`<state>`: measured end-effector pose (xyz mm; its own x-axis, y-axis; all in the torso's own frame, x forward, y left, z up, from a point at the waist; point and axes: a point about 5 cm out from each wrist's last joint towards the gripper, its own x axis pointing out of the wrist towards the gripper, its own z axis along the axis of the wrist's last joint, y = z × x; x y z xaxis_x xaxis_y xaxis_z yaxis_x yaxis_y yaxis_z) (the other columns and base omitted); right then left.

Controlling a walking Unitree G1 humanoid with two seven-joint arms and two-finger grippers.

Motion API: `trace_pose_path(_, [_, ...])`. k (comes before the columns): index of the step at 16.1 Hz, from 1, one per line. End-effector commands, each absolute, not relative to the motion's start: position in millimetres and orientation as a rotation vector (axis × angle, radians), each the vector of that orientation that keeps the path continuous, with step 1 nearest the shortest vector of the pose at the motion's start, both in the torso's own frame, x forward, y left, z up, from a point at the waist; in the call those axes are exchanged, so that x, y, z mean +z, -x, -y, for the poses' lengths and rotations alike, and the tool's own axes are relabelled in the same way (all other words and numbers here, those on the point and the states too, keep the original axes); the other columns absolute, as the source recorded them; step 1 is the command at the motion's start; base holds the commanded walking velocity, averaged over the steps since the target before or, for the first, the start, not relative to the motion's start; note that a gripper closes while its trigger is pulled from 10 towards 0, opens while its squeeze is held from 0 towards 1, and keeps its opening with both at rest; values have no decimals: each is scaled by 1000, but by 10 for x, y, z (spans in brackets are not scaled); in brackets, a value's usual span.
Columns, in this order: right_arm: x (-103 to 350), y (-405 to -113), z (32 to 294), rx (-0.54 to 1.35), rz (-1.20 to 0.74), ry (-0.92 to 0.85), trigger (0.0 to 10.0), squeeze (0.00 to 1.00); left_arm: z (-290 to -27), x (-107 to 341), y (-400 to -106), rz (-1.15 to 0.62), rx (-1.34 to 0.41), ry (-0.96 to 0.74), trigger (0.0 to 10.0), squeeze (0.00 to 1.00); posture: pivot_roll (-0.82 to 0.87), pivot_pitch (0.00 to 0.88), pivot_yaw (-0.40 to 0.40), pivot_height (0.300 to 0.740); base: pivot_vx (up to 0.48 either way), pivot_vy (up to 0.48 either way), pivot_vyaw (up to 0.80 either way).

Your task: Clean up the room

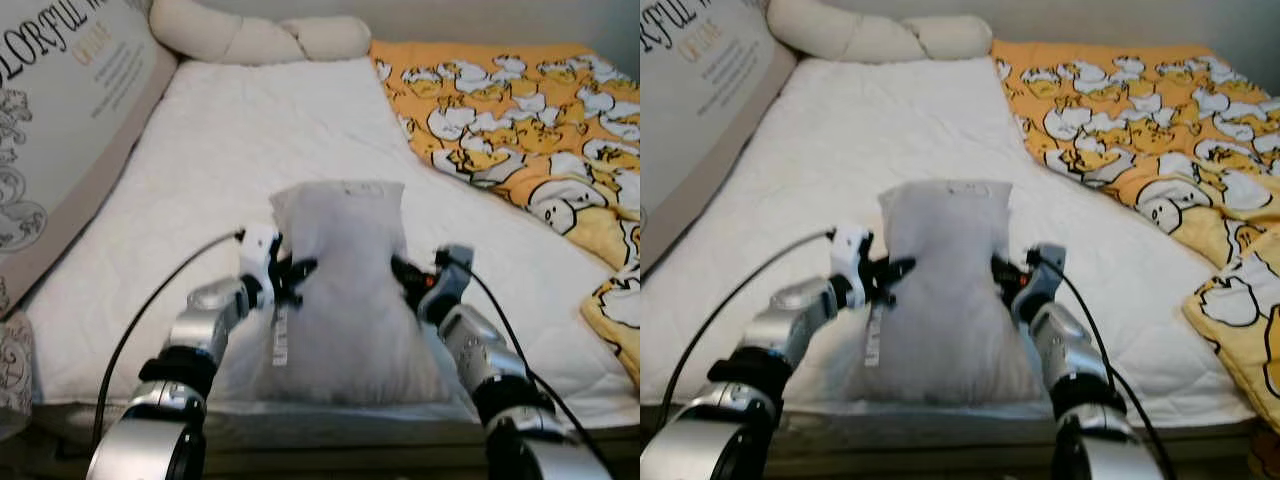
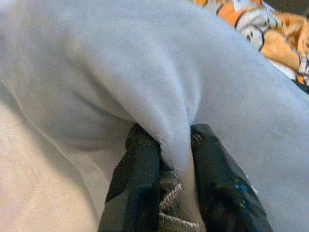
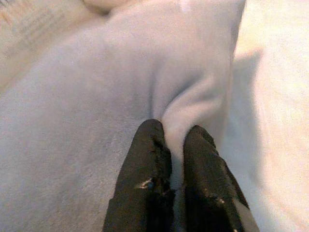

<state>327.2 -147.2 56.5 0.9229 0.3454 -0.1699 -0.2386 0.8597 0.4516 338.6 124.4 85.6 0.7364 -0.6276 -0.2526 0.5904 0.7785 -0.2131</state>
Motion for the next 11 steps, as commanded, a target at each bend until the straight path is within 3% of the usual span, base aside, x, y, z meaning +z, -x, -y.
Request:
trace_pose_path(1, [723,-3331,1462,308,-171,-447,0,0,-1200,953,-3397,-283,-677,121,0,0,15,0,19,740,0,0,0])
trace_pose_path(4, [890,-3346,1482,285,-94,-446,0,0,-1213,1179,-3411,-181,-636,108,0,0,19,0,16,740,0,0,0])
trace_pose_path(5, [955,-3355,1508,256,-75,-469,0,0,-1243,1281,-3416,-134,-612,1,0,0,2,0,26,740,0,0,0])
trace_pose_path(11, [1163,-3393,1400,252,-3,-494,0,0,-1218,1448,-3495,-89,-522,-37,0,0,-11,0,38,740,0,0,0])
